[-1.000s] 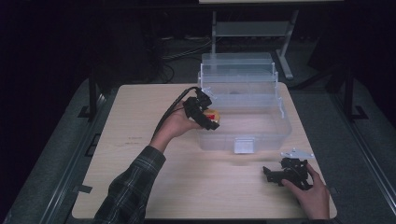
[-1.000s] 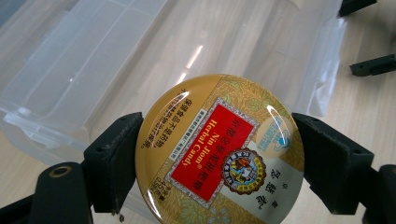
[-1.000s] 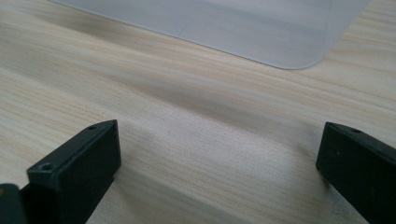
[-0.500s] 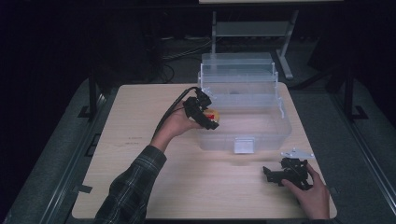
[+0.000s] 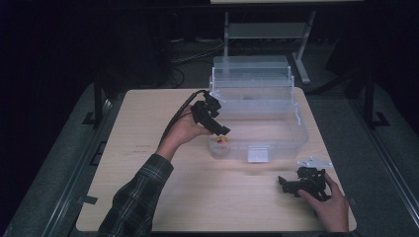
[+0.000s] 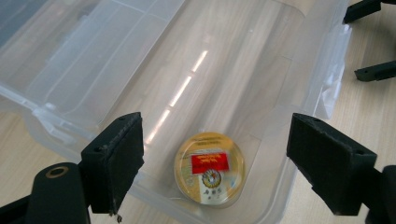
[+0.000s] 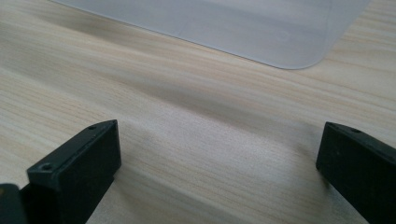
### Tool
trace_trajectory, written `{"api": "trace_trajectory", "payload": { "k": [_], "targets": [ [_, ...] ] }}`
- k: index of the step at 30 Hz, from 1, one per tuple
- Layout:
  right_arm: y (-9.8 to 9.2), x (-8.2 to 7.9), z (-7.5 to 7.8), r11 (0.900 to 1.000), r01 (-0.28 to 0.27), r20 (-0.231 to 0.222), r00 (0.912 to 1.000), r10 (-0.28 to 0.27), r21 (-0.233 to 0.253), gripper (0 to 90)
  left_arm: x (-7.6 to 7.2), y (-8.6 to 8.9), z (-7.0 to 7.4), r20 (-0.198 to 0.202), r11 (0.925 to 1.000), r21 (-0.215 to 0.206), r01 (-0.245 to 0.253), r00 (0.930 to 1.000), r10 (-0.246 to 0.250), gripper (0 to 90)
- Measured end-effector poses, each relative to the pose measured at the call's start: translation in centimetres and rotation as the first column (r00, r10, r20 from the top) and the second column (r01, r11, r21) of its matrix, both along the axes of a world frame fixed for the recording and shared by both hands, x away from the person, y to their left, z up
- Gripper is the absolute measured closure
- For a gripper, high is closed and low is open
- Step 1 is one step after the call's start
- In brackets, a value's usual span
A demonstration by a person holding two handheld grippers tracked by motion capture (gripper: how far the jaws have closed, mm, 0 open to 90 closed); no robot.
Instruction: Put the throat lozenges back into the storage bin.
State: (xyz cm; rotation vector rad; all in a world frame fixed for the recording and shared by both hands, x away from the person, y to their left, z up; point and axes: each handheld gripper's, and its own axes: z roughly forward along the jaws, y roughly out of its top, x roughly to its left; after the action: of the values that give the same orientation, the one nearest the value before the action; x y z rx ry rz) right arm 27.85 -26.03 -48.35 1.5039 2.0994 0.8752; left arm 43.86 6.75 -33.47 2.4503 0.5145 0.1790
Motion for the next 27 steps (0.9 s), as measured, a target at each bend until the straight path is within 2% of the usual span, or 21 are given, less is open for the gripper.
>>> {"api": "trace_trajectory", "payload": {
  "k": [16,27],
  "targets": [
    [0.0,0.0,0.0,1.0,0.0,0.001,1.0,0.0,-0.001,0.0,-1.2,1.8,1.2,0.028,0.9998,-0.011,-0.016,0.9995,0.016,18.3],
    [0.0,0.0,0.0,1.0,0.003,-0.002,1.0,-0.003,0.001,0.0,-2.4,4.0,1.5,0.038,0.9987,-0.023,-0.046,0.9982,0.047,18.0]
  ]
}}
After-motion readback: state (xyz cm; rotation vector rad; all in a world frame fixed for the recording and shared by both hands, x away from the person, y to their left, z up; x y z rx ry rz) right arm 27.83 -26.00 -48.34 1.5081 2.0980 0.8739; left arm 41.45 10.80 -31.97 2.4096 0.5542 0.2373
